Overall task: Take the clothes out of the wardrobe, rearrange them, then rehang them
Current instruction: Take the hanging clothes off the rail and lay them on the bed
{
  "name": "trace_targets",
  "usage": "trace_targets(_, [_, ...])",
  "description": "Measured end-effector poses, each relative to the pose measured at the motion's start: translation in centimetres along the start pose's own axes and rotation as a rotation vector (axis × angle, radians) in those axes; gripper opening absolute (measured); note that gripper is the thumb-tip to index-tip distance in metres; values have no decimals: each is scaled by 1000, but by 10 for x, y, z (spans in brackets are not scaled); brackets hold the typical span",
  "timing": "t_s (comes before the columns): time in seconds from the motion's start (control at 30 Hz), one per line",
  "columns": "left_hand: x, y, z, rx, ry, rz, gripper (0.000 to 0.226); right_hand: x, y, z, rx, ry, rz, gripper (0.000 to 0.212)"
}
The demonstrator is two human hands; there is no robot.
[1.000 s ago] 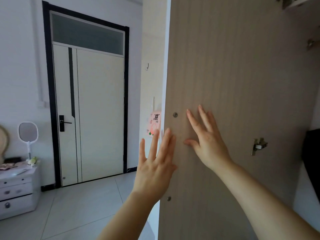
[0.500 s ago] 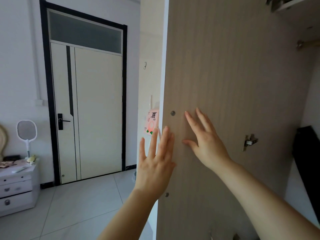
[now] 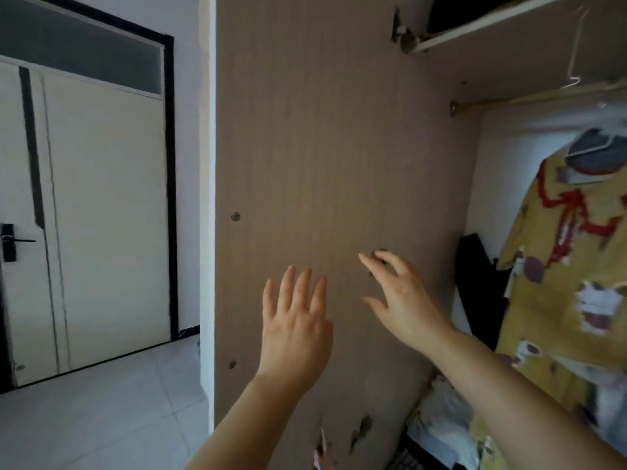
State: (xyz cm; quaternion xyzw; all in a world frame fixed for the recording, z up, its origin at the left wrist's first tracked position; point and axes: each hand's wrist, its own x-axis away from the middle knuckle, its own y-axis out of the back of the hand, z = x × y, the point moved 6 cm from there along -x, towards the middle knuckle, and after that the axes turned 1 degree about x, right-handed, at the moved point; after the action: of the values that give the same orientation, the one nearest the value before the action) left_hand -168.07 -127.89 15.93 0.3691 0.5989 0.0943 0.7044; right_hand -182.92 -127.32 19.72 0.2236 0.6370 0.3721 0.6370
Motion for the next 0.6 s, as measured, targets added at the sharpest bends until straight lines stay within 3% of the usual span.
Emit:
trace_targets(0.13, [-13,-12,-50,133,-32,54,68,24,29,-44,64,-64,-15,63])
trace_targets(0.4, [-67,-51,-156,423,-262,-108,54,50,74,-135,286,-245,-60,60])
trace_targets(0.6, [-123,-90,-211,660,-366,-100,53,40,96,-184,451,-386,-129,57])
